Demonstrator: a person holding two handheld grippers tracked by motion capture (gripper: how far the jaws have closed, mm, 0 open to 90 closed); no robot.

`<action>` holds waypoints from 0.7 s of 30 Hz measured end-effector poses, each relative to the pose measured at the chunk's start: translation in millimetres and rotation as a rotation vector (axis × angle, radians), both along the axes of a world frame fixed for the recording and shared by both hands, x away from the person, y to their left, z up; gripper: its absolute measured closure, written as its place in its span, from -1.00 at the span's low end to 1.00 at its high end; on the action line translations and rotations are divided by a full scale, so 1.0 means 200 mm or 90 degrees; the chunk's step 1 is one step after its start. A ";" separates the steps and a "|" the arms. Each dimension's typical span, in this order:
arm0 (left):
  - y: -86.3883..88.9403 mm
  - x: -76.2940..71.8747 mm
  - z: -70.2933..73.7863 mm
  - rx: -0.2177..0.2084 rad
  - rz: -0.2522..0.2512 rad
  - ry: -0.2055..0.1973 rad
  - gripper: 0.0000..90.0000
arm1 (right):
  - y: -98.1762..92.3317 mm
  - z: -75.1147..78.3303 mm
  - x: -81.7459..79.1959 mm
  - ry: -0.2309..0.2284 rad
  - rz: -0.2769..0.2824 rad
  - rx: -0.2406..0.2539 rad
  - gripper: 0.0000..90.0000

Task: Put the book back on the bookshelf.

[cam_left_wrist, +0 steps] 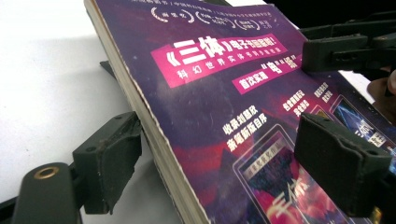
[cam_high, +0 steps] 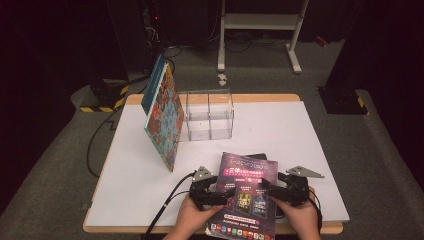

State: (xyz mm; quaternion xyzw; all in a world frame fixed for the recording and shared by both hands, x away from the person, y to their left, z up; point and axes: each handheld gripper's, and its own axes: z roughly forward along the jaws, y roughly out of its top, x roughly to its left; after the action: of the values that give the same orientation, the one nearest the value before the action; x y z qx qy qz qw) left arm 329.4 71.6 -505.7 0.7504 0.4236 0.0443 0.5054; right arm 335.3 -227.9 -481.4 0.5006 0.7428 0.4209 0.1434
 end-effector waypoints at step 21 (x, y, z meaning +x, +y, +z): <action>0.02 0.00 -0.01 -0.005 -0.008 0.005 -0.72 | 0.03 -0.01 0.01 0.021 0.036 0.012 -0.62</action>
State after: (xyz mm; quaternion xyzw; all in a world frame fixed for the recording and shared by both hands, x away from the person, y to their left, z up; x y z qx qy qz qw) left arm 330.2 76.1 -507.9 0.7514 0.4210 0.0363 0.5069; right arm 336.9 -222.3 -483.9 0.4875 0.7550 0.4233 0.1144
